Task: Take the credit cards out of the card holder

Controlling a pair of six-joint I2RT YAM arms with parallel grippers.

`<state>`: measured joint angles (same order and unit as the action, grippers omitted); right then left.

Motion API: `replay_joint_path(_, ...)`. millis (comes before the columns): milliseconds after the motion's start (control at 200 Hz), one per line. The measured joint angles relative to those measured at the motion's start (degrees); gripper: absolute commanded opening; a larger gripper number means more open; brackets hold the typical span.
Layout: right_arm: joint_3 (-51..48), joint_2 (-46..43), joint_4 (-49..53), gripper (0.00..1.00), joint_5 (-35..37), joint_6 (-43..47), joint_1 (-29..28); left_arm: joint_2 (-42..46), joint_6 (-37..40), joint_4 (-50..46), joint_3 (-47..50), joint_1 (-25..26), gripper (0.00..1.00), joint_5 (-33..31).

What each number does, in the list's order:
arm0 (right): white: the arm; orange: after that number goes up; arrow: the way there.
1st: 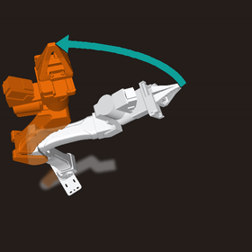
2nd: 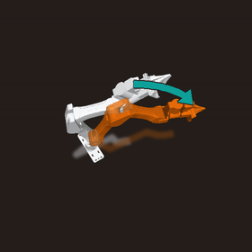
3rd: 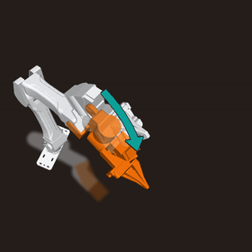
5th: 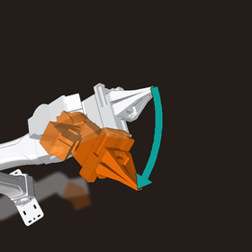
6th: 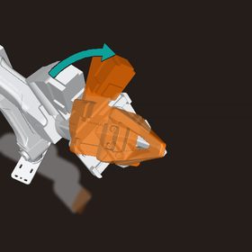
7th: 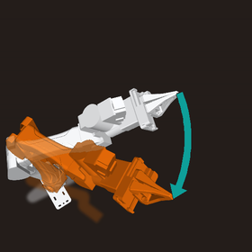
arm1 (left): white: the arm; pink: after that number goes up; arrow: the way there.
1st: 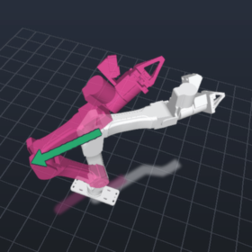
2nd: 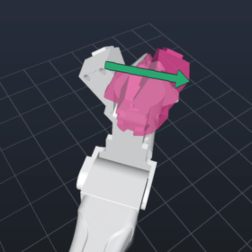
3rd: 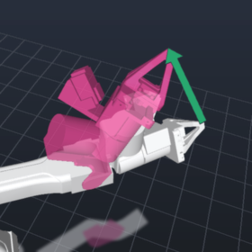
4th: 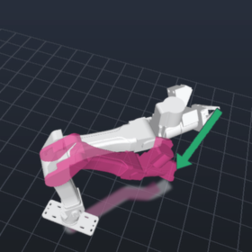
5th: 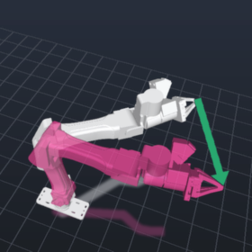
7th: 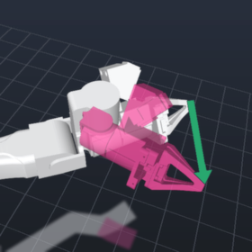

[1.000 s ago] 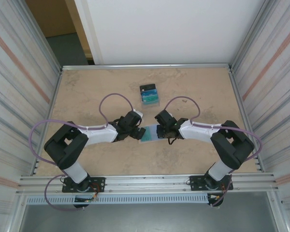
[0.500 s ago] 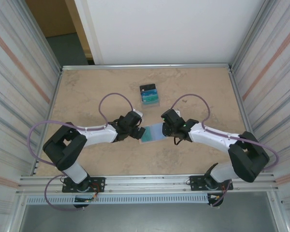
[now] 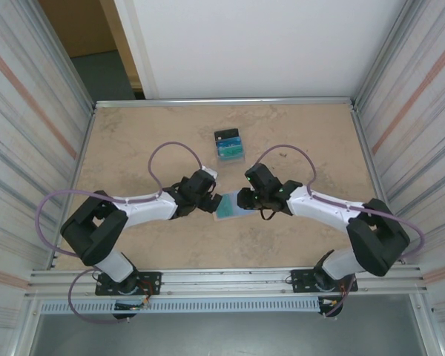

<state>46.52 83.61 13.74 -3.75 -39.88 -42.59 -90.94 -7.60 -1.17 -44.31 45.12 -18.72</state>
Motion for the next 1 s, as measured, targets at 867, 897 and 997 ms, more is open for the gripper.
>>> replay_joint_path(867,1.7,14.5,-12.8,0.19,-18.7,-3.6,5.6,-3.6,0.4,1.5,-0.2,0.0,0.99,-1.7)
replay_joint_path(897,1.7,14.8,-13.0,0.19,-18.8,-3.7,5.6,-3.7,0.4,1.6,-0.3,0.0,0.99,-1.9)
replay_joint_path(997,1.7,15.4,-13.7,0.18,-19.3,-4.7,6.0,-3.9,0.7,1.7,-0.5,-0.1,0.99,-2.0)
